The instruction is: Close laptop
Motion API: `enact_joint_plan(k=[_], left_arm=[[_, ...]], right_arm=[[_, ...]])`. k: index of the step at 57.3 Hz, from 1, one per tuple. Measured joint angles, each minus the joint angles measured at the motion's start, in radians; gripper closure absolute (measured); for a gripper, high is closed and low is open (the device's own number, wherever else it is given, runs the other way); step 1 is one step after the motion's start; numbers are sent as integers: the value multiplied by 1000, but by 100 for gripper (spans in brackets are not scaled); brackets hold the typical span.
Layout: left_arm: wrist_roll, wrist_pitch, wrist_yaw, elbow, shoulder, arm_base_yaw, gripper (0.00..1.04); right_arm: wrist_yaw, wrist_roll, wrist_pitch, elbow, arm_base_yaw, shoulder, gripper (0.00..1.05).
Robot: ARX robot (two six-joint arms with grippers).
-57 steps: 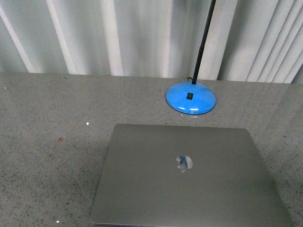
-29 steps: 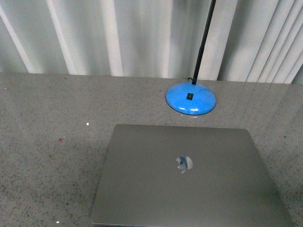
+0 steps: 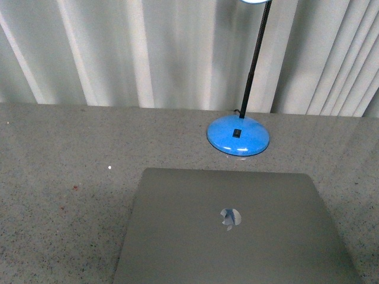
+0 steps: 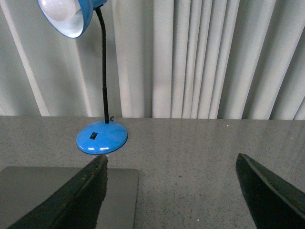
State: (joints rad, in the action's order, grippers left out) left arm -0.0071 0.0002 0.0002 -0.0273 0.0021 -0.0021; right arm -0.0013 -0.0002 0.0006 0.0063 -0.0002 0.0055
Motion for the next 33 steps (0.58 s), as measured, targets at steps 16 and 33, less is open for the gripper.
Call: enact_joint_plan(k=[16,33], left_arm=[[2,0,0,0,0,0,7],[2,0,0,0,0,0,7]], right_arm=[[0,0,0,0,0,0,7],[0,0,0,0,0,0,7]])
